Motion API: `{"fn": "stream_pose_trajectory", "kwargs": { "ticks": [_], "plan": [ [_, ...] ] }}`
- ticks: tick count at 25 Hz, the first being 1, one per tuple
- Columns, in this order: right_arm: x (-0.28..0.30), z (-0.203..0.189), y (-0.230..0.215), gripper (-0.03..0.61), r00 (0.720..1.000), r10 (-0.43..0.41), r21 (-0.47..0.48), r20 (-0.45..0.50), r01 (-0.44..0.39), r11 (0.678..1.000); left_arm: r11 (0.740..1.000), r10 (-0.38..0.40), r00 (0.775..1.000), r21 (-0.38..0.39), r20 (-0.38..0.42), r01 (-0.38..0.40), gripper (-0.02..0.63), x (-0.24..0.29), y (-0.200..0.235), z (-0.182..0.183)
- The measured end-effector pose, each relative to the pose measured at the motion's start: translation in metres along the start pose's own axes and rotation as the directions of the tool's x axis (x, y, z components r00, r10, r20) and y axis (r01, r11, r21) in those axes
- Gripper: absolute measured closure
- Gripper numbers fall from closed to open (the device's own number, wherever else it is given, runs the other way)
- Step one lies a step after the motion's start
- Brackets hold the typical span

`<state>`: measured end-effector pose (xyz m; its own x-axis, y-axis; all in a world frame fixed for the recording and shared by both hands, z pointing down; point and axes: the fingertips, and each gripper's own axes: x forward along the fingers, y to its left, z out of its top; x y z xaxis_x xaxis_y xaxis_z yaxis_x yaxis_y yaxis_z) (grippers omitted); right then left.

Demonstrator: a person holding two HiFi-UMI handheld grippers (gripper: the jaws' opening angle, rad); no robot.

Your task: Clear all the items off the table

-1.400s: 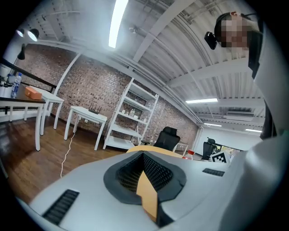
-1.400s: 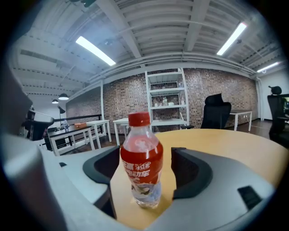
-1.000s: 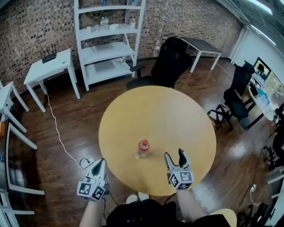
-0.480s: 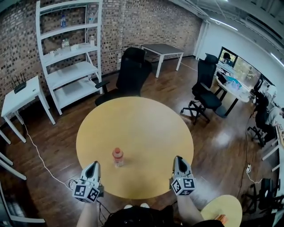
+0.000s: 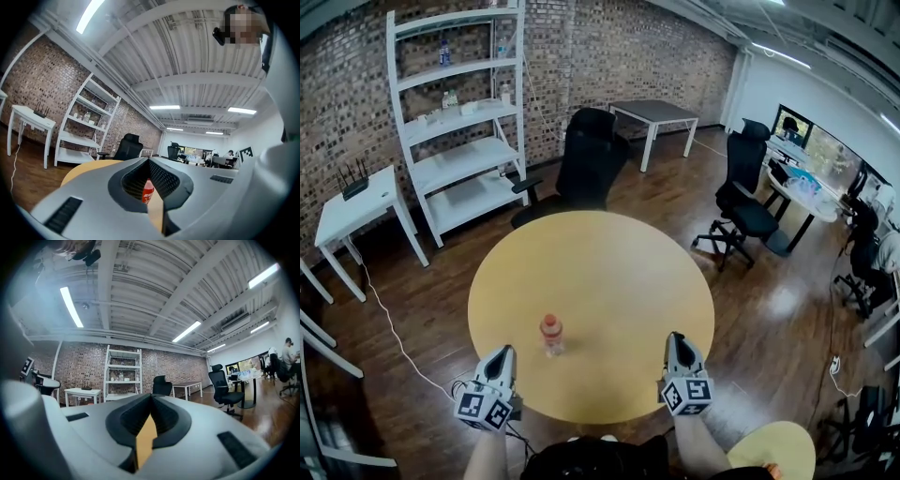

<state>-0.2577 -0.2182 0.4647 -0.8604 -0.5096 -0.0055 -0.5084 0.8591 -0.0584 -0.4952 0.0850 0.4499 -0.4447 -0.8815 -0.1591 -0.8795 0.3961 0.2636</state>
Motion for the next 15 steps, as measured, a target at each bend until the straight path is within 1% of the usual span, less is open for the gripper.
{"fn": "stream_pose_trajectory", "kwargs": {
  "ticks": [2,6,10,13,15],
  "plan": [
    [0.000,-0.001,0.001,0.577,1.000,0.005,0.003,-0.006,-0.005,1.000,1.000,-0.011,1.000,-0.020,0.013,0.011,0.623,-0.003,0.000,0.003],
    [-0.001,-0.001,0.005,0.577,1.000,0.017,-0.005,-0.016,-0.017,1.000,1.000,-0.016,1.000,-0.012,0.020,0.017,0.623,-0.006,-0.001,0.002],
    [-0.009,0.000,0.007,0.577,1.000,0.008,-0.023,-0.030,-0.009,1.000,0.999,-0.035,0.999,-0.025,0.039,0.036,0.623,-0.006,-0.001,0.004],
    [-0.022,0.005,0.006,0.577,0.999,-0.023,-0.041,-0.034,0.022,0.999,0.997,-0.067,0.996,-0.037,0.057,0.069,0.623,0.000,0.000,0.008],
    [-0.033,0.006,-0.001,0.577,0.997,-0.070,-0.051,-0.037,0.068,0.996,0.994,-0.096,0.993,-0.044,0.063,0.099,0.623,0.006,0.000,0.007]
  ]
}}
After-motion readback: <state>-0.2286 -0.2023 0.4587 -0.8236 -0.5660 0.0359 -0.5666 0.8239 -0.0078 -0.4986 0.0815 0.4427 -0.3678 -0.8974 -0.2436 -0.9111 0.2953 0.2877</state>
